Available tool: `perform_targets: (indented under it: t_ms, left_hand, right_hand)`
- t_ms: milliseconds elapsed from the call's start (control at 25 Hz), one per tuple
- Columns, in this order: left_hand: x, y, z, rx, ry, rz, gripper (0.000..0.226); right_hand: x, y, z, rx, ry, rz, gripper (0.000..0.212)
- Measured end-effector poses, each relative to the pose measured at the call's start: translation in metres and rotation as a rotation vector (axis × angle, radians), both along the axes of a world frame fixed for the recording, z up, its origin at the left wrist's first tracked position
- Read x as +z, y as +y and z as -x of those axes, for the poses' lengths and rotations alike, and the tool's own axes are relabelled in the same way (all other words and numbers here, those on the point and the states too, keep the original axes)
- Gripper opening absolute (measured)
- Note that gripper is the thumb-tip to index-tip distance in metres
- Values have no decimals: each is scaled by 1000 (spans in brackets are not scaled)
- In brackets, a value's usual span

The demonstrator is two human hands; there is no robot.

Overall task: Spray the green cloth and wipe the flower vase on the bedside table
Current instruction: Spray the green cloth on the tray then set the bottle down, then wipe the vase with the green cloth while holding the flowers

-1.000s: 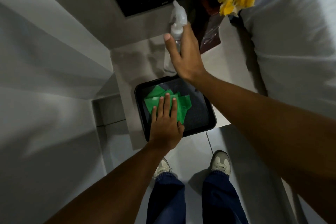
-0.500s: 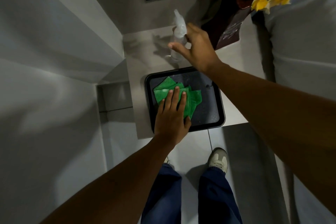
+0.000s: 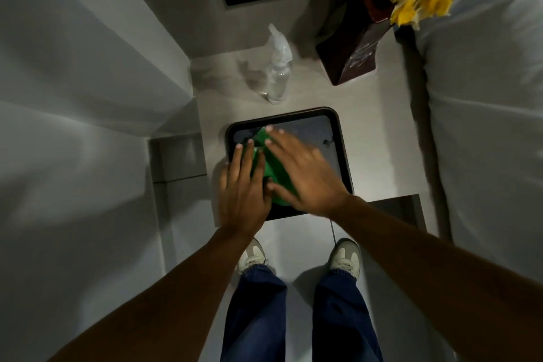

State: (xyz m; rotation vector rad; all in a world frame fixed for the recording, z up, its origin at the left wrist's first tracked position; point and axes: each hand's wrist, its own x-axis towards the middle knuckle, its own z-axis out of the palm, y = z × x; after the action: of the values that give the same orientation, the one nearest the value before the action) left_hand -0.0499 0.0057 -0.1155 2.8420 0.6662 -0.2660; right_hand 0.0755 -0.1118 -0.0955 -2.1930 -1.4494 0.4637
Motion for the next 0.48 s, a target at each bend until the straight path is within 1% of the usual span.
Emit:
perform_targets:
  t_ms: [80,160,280,400,480]
  left_hand:
    - [-2,6,3,-49,22,-27,54]
    - [-4,10,2,-52,18,-38,50]
    - [-8,11,0,-67,-2,-40,49]
    - [-7,10,-2,-97,14,-33,52]
    - [-6,12,-4,-120,22,-26,53]
  right_hand:
    - [-15,-6,11,56,-35,138,78]
    - [-27,-9,12,82,-41,261,87]
    - [-36,-9,16,92,-71,333,93]
    - [-35,-2,25,62,-148,381,88]
    - [-34,4,29,53,-170,423,79]
